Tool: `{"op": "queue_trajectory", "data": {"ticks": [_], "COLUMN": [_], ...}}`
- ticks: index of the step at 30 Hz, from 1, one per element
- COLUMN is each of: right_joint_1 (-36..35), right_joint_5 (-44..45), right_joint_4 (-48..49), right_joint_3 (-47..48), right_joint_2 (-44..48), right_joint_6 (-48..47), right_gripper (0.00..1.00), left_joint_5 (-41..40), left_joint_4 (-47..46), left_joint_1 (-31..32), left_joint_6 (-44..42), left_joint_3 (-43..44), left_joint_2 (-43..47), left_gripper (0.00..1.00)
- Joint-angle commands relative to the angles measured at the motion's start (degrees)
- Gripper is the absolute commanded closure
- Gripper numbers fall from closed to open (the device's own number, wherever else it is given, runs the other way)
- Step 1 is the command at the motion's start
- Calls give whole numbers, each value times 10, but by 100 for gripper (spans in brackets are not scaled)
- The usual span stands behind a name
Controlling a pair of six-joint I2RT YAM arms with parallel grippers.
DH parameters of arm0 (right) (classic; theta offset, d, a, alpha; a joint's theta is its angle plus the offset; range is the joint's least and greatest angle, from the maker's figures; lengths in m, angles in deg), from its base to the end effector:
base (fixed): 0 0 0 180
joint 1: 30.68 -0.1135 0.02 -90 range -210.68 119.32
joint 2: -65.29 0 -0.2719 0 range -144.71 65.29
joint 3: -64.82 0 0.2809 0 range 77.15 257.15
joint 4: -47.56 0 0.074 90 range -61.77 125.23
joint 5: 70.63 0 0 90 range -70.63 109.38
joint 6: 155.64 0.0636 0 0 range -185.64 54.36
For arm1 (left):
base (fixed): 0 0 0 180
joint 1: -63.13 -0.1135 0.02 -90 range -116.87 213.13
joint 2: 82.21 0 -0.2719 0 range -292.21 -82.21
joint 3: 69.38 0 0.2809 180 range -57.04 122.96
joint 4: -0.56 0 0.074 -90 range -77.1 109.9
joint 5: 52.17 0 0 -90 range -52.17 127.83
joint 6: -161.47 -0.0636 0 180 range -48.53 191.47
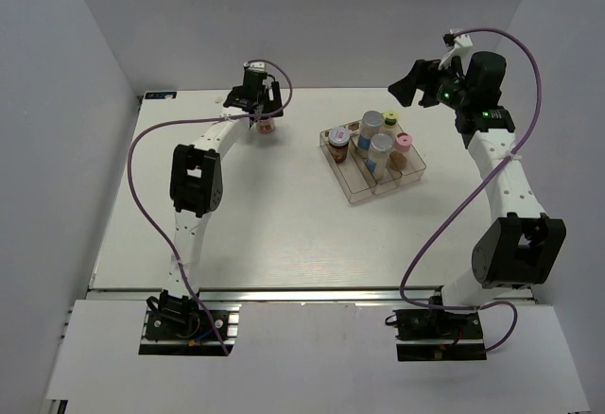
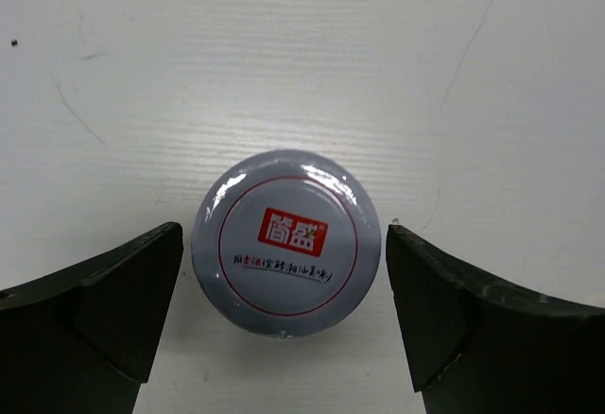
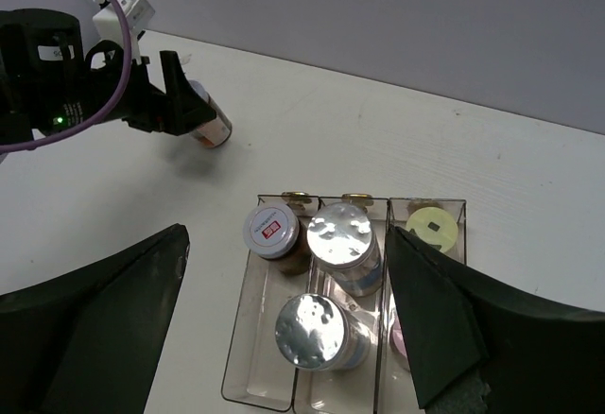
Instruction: Organize the condiment bottles
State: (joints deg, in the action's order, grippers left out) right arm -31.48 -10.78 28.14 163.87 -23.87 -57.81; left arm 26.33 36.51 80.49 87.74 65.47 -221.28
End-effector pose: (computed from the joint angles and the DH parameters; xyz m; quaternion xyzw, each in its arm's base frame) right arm 0.4195 0.0378 0.4123 -0.1225 0.7460 0.2449 0.6070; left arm 0.5857 -0.1698 0.1830 -0.0336 0.9027 -0.0343 0.4275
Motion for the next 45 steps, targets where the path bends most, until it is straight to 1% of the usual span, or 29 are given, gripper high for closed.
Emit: {"op": "queue_trajectory", "data": {"ticks": [1, 4, 5, 6, 7, 9, 11, 12, 13, 14, 15, 16, 17, 18, 19, 20, 21, 22, 23, 24, 25, 27, 28, 30, 33, 34, 37, 41, 45], "right_joint_1": [1, 2, 2, 1, 2, 2, 2, 2, 2, 2, 2, 2, 2, 2, 2, 1, 7, 19, 23, 28, 31, 41, 44, 51, 56, 55, 57, 62, 69], "right_joint_5": [-10, -14, -16, -16, -16, -16, -18, -20, -23, -26, -27, -29, -35, -34, -31, -25, -26, -27, -31, -32, -32, -39, -45, -49, -54, -54, -50, -43, -39], "right_joint_4": [16, 13, 13, 11, 11, 10, 8, 8, 6, 4, 4, 5, 9, 12, 12, 16, 20, 23, 32, 34, 37, 38, 37, 35, 32, 30, 24, 16, 13], "right_joint_3": [-10, -15, -15, -15, -15, -15, -15, -15, -15, -16, -17, -19, -27, -31, -35, -40, -52, -59, -66, -79, -84, -93, -97, -99, -97, -96, -95, -104, -116], "right_joint_2": [29, 29, 29, 29, 29, 29, 29, 29, 30, 32, 36, 38, 41, 45, 49, 51, 57, 60, 64, 70, 73, 76, 76, 74, 73, 74, 80, 99, 114], "right_joint_6": [10, 13, 14, 15, 15, 14, 11, 9, -1, -9, -18, -26, -45, -50, -52, -52, -52, -50, -47, -42, -38, -31, -29, -24, -20, -19, -23, -30, -34], "right_gripper": [11, 11, 11, 11, 11, 11, 11, 11, 11, 14, 18, 26, 58, 81, 100, 100, 100, 100, 100, 100, 100, 100, 100, 100, 100, 100, 100, 100, 100], "left_joint_5": [-13, -22, -22, -19, -18, -15, -8, -3, 6, 32, 52, 78, 140, 161, 183, 205, 254, 287, 316, 374, 394, 439, 448, 466, 458, 453, 446, 423, 408], "left_joint_4": [-32, -34, -34, -35, -38, -45, -63, -67, -74, -75, -80, -97, -105, -113, -130, -135, -143, -160, -165, -174, -174, -175, -186, -207, -208, -205, -205, -195, -185], "left_joint_1": [2, 2, 2, 1, 2, 1, 1, 2, 1, 2, 2, 3, 6, 10, 14, 21, 23, 25, 28, 30, 34, 46, 51, 74, 119, 137, 165, 187, 189], "left_joint_6": [-19, -19, -18, -20, -20, -21, -20, -19, -18, -17, -16, -23, -29, -33, -47, -50, -53, -54, -54, -54, -55, -50, -42, -34, -38, -41, -46, -65, -83], "left_joint_3": [25, 25, 20, 17, 4, -16, -49, -57, -64, -80, -93, -111, -129, -171, -196, -220, -275, -301, -326, -370, -388, -418, -441, -455, -439, -412, -369, -286, -251], "left_joint_2": [1, 1, 4, 5, 13, 27, 54, 65, 77, 91, 125, 145, 168, 213, 238, 263, 287, 335, 358, 379, 416, 447, 469, 481, 462, 450, 393, 337, 297], "left_gripper": [4, 15, 25, 31, 44, 59, 71, 81, 85, 88, 94, 95, 97, 100, 100, 100, 100, 100, 100, 100, 100, 100, 100, 100, 100, 100, 100, 100, 100]}}
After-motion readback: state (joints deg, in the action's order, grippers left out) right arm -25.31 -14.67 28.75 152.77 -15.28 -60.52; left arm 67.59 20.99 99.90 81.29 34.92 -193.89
